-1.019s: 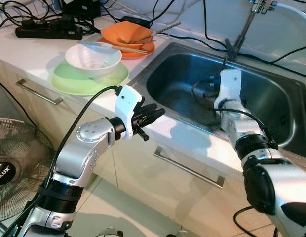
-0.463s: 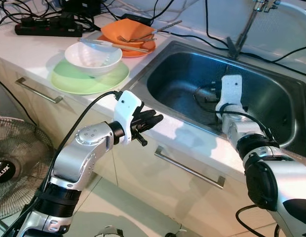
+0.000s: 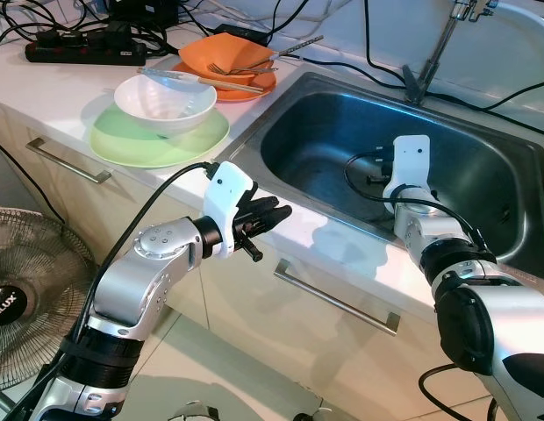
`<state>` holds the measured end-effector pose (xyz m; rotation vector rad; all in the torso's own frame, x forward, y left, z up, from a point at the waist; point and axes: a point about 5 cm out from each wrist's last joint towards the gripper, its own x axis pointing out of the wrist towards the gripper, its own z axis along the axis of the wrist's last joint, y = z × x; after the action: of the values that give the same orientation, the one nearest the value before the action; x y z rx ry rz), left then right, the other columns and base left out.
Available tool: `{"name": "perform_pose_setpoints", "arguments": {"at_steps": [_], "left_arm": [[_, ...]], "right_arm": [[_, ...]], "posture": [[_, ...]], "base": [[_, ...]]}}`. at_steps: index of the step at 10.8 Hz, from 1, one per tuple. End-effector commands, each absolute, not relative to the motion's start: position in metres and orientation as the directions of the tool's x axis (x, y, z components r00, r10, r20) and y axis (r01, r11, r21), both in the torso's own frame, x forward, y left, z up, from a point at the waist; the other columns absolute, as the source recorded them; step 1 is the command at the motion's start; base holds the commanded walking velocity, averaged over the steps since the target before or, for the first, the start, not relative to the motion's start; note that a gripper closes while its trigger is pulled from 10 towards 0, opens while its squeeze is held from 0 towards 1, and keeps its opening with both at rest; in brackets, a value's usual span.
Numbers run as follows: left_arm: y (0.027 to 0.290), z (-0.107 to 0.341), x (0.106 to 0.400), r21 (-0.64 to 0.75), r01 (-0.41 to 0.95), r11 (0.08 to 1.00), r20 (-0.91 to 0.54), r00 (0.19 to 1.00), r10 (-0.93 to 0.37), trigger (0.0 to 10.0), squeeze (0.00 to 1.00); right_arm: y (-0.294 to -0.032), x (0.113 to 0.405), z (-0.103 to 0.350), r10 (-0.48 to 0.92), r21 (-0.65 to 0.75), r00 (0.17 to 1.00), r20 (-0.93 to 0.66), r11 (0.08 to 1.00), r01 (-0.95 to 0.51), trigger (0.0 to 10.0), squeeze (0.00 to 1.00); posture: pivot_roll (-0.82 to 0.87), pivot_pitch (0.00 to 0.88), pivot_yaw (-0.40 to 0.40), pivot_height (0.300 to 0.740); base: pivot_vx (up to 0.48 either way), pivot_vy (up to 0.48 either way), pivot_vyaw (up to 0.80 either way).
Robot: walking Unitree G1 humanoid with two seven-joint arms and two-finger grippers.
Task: Kitchen organization
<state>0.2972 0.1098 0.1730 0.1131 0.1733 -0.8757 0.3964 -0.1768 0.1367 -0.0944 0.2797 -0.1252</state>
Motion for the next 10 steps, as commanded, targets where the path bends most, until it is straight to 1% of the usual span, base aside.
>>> {"name": "perform_pose_setpoints", "arguments": {"at_steps": [1, 3, 4, 5, 6, 7, 8, 9, 10], "left_arm": [[0.104, 0.172, 0.292, 0.028, 0.794, 0.607, -0.206, 0.599, -0.774, 10.0, 0.00], [0.104, 0.172, 0.292, 0.029, 0.794, 0.607, -0.204, 0.599, -0.774, 10.0, 0.00], [0.102, 0.173, 0.293, 0.037, 0.790, 0.612, -0.192, 0.607, -0.771, 10.0, 0.00], [0.100, 0.178, 0.297, 0.052, 0.756, 0.652, -0.138, 0.652, -0.745, 10.0, 0.00], [0.100, 0.181, 0.300, 0.055, 0.735, 0.676, -0.109, 0.677, -0.728, 10.0, 0.00], [0.099, 0.188, 0.307, 0.059, 0.693, 0.718, -0.049, 0.721, -0.691, 10.0, 0.00], [0.102, 0.193, 0.311, 0.070, 0.642, 0.764, 0.004, 0.765, -0.643, 10.0, 0.00], [0.107, 0.199, 0.318, 0.119, 0.553, 0.825, 0.044, 0.827, -0.561, 10.0, 0.00], [0.116, 0.208, 0.330, 0.172, 0.444, 0.880, 0.081, 0.884, -0.461, 10.0, 0.00]], "right_arm": [[-0.178, 0.394, 0.130, -0.140, -0.109, 0.945, -0.296, 0.988, 0.112, 10.0, 0.00], [-0.175, 0.395, 0.133, -0.126, -0.143, 0.956, -0.265, 0.986, 0.090, 10.0, 0.00], [-0.170, 0.400, 0.149, -0.107, -0.163, 0.980, -0.168, 0.983, 0.079, 10.0, 0.00], [-0.161, 0.406, 0.178, -0.051, -0.168, 0.999, 0.012, 0.984, 0.053, 10.0, 0.00], [-0.156, 0.405, 0.188, -0.010, -0.175, 0.995, 0.095, 0.984, 0.026, 10.0, 0.00], [-0.146, 0.396, 0.202, 0.070, -0.207, 0.969, 0.238, 0.978, -0.020, 10.0, 0.00], [-0.142, 0.387, 0.204, 0.076, -0.174, 0.953, 0.294, 0.984, -0.025, 10.0, 0.00], [-0.138, 0.377, 0.197, 0.061, -0.140, 0.950, 0.307, 0.990, -0.019, 10.0, 0.00], [-0.133, 0.367, 0.184, 0.045, -0.104, 0.957, 0.287, 0.994, -0.015, 10.0, 0.00]], "posture": [[0.00, 0.077, -0.100, 0.740], [0.00, 0.077, -0.100, 0.740], [0.00, 0.075, -0.099, 0.740], [0.00, 0.073, -0.099, 0.740], [-0.02, 0.066, -0.098, 0.740], [-0.03, 0.063, -0.096, 0.740], [-0.04, 0.059, -0.093, 0.740], [-0.05, 0.054, -0.090, 0.740], [-0.05, 0.054, -0.090, 0.740]], "base": [[0.000, 0.000, 0.00], [0.000, 0.000, 0.00], [0.000, 0.000, 0.00], [0.000, 0.000, 0.00], [0.000, 0.000, 0.00], [0.000, 0.000, 0.00], [0.000, 0.000, 0.00], [0.000, 0.000, 0.00], [0.000, 0.000, 0.00]]}}
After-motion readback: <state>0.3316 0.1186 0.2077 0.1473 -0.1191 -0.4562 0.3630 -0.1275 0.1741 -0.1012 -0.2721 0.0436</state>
